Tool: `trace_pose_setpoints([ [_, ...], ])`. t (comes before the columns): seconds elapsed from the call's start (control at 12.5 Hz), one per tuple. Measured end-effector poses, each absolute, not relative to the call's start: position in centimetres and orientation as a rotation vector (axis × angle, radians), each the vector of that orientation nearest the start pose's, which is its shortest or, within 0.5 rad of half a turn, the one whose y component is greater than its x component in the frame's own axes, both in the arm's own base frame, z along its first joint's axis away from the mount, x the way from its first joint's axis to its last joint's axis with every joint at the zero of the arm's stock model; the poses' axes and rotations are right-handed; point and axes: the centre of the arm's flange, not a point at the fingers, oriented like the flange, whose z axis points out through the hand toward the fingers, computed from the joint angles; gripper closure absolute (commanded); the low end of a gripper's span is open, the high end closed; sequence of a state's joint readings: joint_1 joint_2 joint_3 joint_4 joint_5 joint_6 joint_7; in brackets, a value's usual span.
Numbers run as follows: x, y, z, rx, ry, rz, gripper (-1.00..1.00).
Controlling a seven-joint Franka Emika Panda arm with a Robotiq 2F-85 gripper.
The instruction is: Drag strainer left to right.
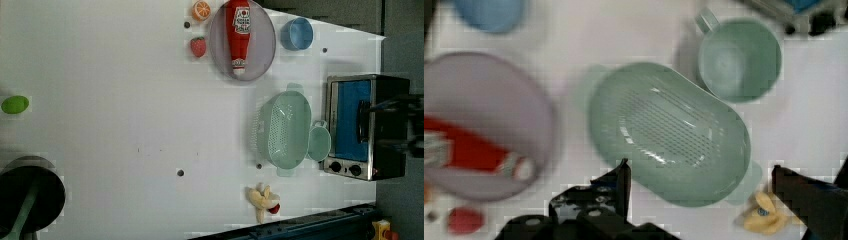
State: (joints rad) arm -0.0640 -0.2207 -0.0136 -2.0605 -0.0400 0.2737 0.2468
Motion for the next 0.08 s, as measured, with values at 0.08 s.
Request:
trace_pose_setpoints([
  [0.08, 48.31, -3.32, 56.78, -2.747, 1.566, -0.073, -1.00],
])
